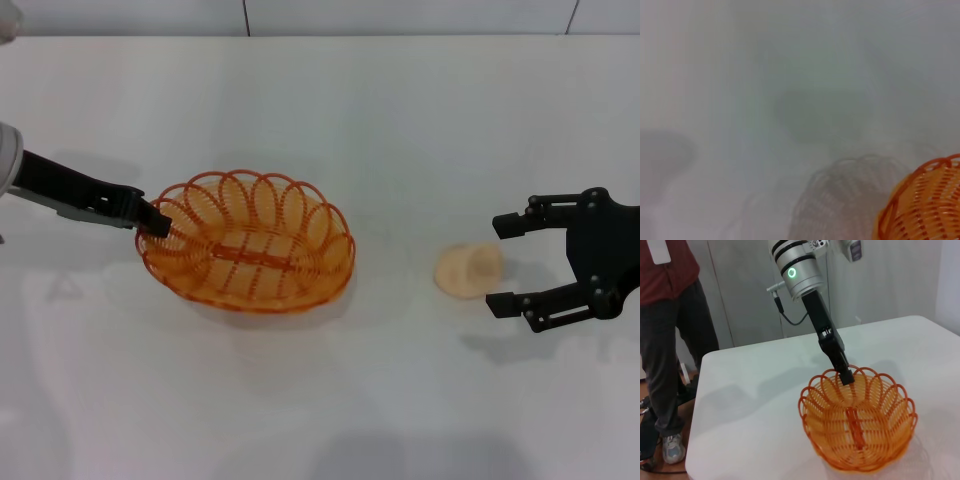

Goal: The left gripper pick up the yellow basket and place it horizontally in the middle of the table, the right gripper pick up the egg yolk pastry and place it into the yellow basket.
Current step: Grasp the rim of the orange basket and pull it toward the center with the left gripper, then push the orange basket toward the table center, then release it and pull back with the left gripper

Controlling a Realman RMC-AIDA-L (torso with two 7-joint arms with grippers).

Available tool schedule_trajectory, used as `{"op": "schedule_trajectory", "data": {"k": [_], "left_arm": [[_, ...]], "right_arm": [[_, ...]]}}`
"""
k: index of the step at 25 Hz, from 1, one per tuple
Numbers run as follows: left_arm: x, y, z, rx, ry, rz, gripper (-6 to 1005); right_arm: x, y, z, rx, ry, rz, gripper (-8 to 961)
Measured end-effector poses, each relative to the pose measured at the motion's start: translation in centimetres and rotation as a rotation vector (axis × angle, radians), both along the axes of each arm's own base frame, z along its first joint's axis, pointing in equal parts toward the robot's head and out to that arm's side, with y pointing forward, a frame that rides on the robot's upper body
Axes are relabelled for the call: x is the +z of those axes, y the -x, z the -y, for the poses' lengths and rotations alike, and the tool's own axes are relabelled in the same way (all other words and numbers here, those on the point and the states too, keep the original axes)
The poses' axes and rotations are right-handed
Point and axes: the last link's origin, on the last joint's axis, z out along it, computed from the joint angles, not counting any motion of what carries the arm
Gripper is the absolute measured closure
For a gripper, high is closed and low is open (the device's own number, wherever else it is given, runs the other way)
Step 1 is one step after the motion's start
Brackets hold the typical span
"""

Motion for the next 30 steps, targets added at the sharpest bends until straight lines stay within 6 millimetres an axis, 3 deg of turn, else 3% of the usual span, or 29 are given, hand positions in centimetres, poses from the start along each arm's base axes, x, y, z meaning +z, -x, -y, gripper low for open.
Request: {"op": "schedule_trajectory", "data": {"k": [15,30], "left_arm": [[0.0,0.1,-1.3,0.103,-0.093,-0.015,923],[-4.1,-1.1,-2.1,0.082,-0.067,0.000,922]], "right_arm": [[0.0,0.1,0.2,0.008,0.012,0.000,96],[0.0,0.2,0.2,0.012,0.014,-0.002,97]]}}
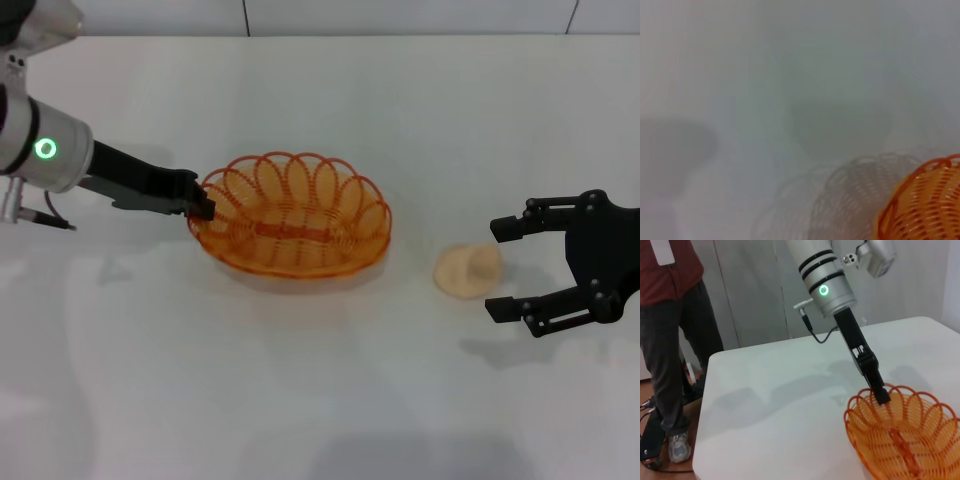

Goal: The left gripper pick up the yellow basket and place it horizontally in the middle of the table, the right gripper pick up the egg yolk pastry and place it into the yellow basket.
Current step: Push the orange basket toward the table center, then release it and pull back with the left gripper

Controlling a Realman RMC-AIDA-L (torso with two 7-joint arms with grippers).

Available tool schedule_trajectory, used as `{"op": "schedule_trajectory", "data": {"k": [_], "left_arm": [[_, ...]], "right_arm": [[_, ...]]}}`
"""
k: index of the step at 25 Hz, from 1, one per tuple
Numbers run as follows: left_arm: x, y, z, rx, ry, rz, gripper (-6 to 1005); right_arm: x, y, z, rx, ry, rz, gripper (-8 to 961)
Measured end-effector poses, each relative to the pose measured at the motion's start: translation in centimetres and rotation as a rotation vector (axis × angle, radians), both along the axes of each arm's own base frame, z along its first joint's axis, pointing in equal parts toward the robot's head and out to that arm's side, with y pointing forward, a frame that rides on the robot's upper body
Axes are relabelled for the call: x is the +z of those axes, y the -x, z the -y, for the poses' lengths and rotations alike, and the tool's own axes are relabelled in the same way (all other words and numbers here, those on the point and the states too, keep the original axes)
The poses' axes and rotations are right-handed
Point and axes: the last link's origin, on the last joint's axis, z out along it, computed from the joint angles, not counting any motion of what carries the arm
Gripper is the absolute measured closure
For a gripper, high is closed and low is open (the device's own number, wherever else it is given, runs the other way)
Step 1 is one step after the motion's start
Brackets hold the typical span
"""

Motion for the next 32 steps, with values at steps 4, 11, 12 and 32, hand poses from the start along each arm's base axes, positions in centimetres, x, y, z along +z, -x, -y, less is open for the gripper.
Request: {"op": "schedule_trajectory", "data": {"k": [4,11,12,32], "left_arm": [[-0.5,-0.2,-0.3,-0.002,-0.005,0.002,922],[-1.2,-0.5,-0.5,-0.003,-0.010,0.006,922],[-1.3,-0.5,-0.6,-0.003,-0.011,0.006,922],[-1.7,-0.2,-0.6,0.009,-0.018,0.006,879]], "right_arm": [[0.0,0.0,0.0,0.001,0.000,0.000,97],[0.0,0.0,-0.1,0.003,0.000,0.001,97],[0.0,0.1,-0.1,0.004,0.000,0.002,97],[0.1,0.2,-0.2,0.007,-0.004,0.002,97]]}}
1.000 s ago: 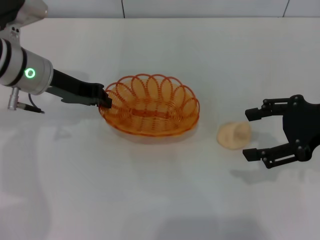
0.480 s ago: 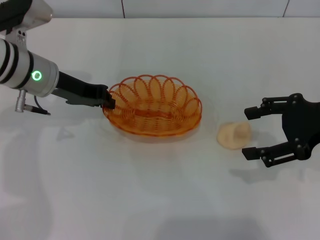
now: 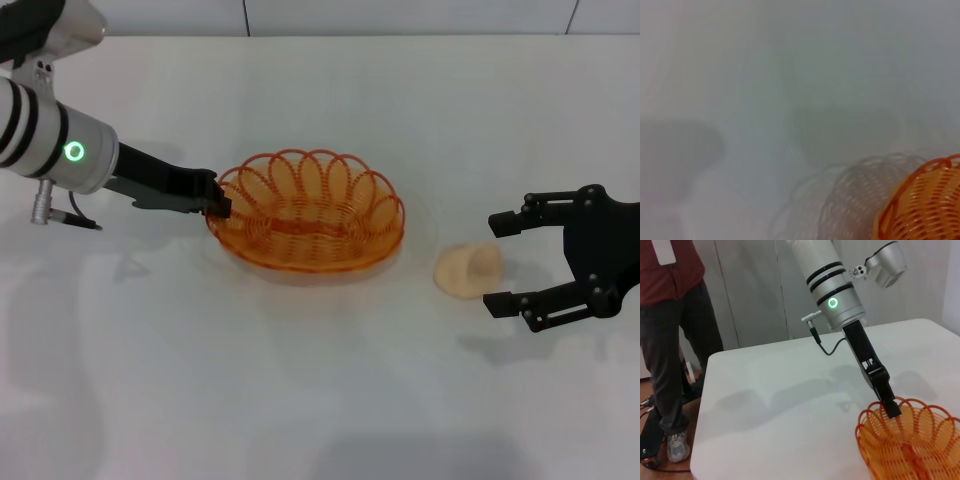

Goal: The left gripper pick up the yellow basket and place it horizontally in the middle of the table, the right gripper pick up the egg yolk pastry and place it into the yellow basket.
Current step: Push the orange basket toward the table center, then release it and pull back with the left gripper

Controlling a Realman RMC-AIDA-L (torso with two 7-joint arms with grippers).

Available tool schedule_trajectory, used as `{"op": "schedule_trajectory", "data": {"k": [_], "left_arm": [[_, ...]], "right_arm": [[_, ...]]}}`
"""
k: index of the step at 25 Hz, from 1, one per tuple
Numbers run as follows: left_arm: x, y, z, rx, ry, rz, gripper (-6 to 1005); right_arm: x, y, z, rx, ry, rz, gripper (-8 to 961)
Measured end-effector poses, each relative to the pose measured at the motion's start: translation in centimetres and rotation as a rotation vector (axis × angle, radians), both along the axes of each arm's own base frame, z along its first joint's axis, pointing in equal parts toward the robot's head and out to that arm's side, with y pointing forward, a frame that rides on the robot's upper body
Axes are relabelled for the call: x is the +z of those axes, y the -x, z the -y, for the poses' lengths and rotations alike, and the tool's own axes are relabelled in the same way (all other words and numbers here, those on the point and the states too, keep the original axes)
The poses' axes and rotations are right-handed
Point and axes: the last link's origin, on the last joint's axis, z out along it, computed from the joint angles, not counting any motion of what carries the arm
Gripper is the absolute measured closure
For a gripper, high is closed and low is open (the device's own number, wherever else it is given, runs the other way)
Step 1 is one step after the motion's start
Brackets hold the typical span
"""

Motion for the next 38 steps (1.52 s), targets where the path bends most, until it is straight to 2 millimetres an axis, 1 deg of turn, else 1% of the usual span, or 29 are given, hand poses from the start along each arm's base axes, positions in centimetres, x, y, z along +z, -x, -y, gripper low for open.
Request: {"op": "schedule_trajectory", "data": {"k": [17,22,25,29,36,38], "left_arm": [[-0.4,0.0,0.3,-0.002,0.026,-0.001,821],[-0.4,-0.1,0.3,-0.012,0.028,-0.004,632],[0.0,-0.5,-0.1,-0.038,0.017,0.014,394],[0.8,-1.2,-0.6,-0.078,-0.008,0.070,311],[1.7,-1.7,-1.1,-0.136,-0.037,0.076,166],[2.4,-2.2,-1.3,-0.192,-0.071,0.087,151]], "right_arm": [[0.0,0.0,0.0,0.001,0.002,0.000,98],[0.0,0.0,0.0,0.000,0.001,0.000,98],[0.1,-0.1,0.0,-0.002,-0.003,-0.002,98],[0.2,-0.1,0.0,-0.004,-0.004,-0.002,98],[0.2,-0.1,0.0,-0.008,-0.006,-0.004,98],[0.2,-0.1,-0.1,-0.012,-0.009,-0.005,98]]}}
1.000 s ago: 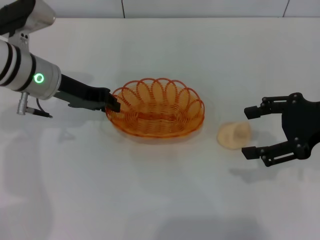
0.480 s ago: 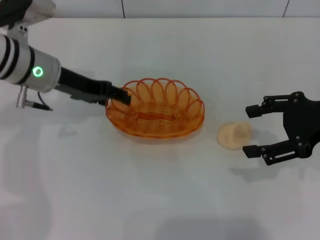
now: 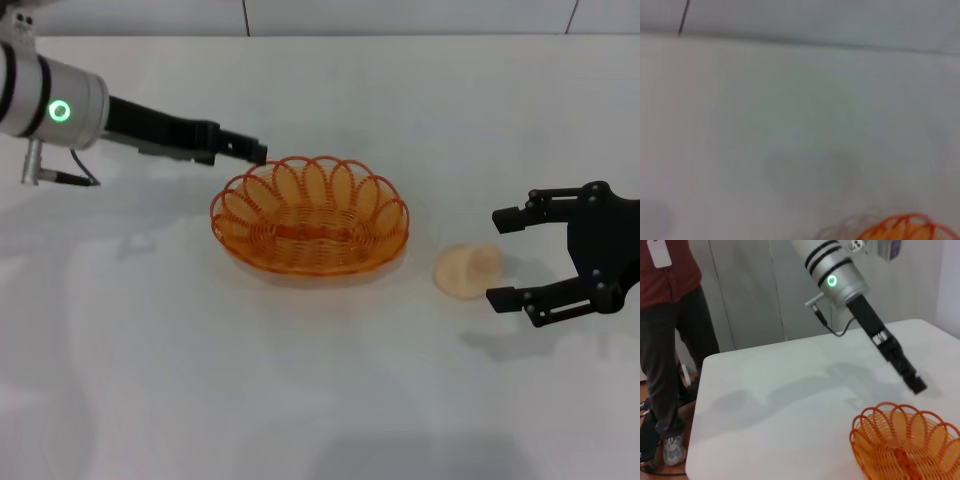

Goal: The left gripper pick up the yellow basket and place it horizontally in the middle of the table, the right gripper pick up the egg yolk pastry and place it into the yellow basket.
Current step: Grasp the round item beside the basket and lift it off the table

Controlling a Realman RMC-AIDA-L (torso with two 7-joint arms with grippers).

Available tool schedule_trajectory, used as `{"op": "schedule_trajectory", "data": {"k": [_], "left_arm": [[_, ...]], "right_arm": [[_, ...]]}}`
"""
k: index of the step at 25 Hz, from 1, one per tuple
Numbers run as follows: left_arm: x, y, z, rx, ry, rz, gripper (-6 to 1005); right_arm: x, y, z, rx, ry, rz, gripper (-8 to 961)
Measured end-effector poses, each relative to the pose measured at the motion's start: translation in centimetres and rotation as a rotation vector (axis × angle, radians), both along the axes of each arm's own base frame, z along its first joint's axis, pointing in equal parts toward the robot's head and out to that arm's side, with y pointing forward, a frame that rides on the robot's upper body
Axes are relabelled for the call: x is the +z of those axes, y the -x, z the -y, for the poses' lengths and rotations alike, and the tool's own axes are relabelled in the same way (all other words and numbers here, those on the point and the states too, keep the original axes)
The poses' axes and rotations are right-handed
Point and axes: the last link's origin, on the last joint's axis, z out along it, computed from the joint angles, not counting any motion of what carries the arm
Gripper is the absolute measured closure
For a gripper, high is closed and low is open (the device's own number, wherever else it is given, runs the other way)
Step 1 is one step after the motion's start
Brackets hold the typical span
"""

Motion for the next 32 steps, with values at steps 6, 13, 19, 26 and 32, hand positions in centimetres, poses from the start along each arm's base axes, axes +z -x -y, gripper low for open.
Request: {"op": "schedule_trajectory", "data": {"k": [6,13,19,26,32], "left_arm": [[2.1,-1.0,0.7,-0.153,-0.056,0.084,131],[3.9,-0.8,3.3,-0.295,0.021,0.081,136],[3.7,0.1,5.1,-0.378,0.077,0.052,136],[4.0,0.9,5.6,-0.423,0.093,0.015,135],[3.6,1.3,5.7,-0.444,0.139,-0.049,135]], "right_arm": [[-0.2,0.0,-0.4,-0.013,0.003,0.007,98],[-0.6,0.4,-1.5,-0.011,-0.016,0.020,98],[-1.7,0.8,-3.1,-0.022,-0.028,0.030,99],[-3.6,1.5,-4.6,-0.019,-0.040,0.056,99],[-5.1,1.8,-5.4,-0.009,-0.047,0.110,99]]}}
